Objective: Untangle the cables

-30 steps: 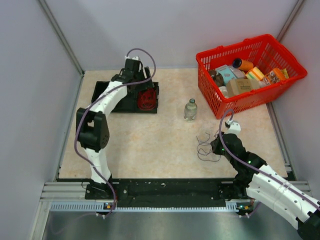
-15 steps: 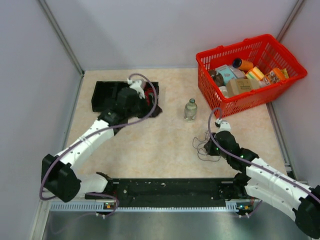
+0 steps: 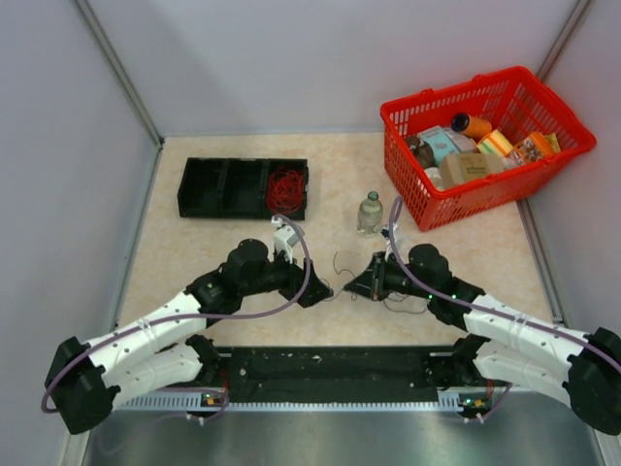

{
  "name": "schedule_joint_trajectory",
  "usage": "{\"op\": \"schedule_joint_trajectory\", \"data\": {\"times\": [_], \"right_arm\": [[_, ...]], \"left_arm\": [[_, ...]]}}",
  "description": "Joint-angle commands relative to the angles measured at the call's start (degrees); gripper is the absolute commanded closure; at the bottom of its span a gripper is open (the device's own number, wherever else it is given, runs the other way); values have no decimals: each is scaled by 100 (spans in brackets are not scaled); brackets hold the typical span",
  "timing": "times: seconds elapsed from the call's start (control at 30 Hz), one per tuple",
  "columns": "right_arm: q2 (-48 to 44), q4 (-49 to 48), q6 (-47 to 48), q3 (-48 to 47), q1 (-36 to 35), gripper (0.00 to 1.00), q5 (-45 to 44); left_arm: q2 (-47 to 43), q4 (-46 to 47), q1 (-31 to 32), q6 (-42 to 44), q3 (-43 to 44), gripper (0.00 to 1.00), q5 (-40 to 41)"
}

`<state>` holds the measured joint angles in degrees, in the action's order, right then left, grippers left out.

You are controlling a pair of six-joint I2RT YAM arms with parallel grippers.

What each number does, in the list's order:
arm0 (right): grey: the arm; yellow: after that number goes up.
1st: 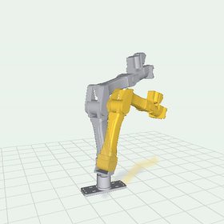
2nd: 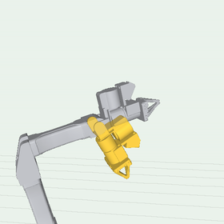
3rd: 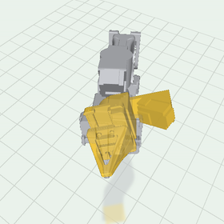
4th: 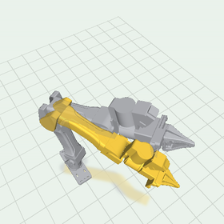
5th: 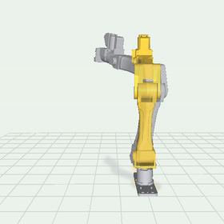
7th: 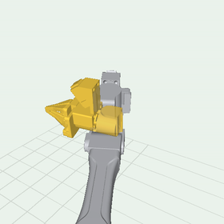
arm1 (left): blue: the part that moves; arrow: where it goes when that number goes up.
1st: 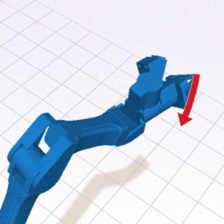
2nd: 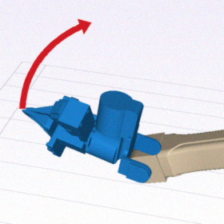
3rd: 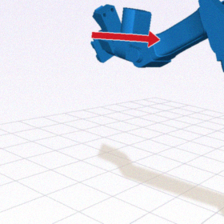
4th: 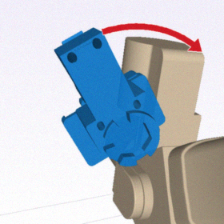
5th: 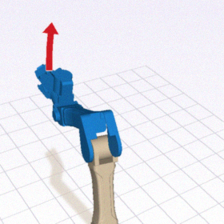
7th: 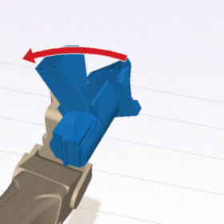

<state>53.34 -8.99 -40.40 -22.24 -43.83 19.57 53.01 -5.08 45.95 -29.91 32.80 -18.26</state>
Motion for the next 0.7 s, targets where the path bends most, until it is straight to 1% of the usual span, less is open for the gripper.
{"op": "schedule_joint_trajectory", "data": {"times": [0.0,0.07,0.13,0.2,0.3,0.37,0.4,0.43,0.47,0.53,0.57,0.6,0.67], "right_arm": [[18,-1059,-442,-360,-64,100,994],[18,-1270,-538,-360,-64,100,1171],[-43,-1281,-600,-351,-64,100,1093],[-157,-1149,-557,-360,-55,100,944],[-333,-1052,-539,-334,-55,100,864],[-368,-1026,-486,-342,-55,100,908],[-377,-877,-399,-386,-55,100,882],[-377,-641,-294,-439,-55,100,786],[-403,-430,-188,-500,-64,99,663],[-500,89,-21,-597,-64,88,330],[-544,265,75,-632,-55,77,180],[-605,441,146,-659,-55,70,-4],[-746,705,269,-703,-55,51,-277]], "left_arm": [[103,420,98,336,113,6,-334],[392,455,159,381,218,9,-765],[657,710,291,389,288,15,-1222],[771,807,422,381,289,24,-1146],[763,711,467,389,271,49,-768],[711,535,467,389,367,75,-321],[676,247,467,390,420,88,-57],[623,36,467,372,499,97,372],[588,-158,467,346,578,100,820],[482,-580,458,206,780,100,1716],[456,-817,450,92,868,100,2164],[421,-976,441,47,947,100,2526],[359,-1204,345,38,1123,100,3011]]}}
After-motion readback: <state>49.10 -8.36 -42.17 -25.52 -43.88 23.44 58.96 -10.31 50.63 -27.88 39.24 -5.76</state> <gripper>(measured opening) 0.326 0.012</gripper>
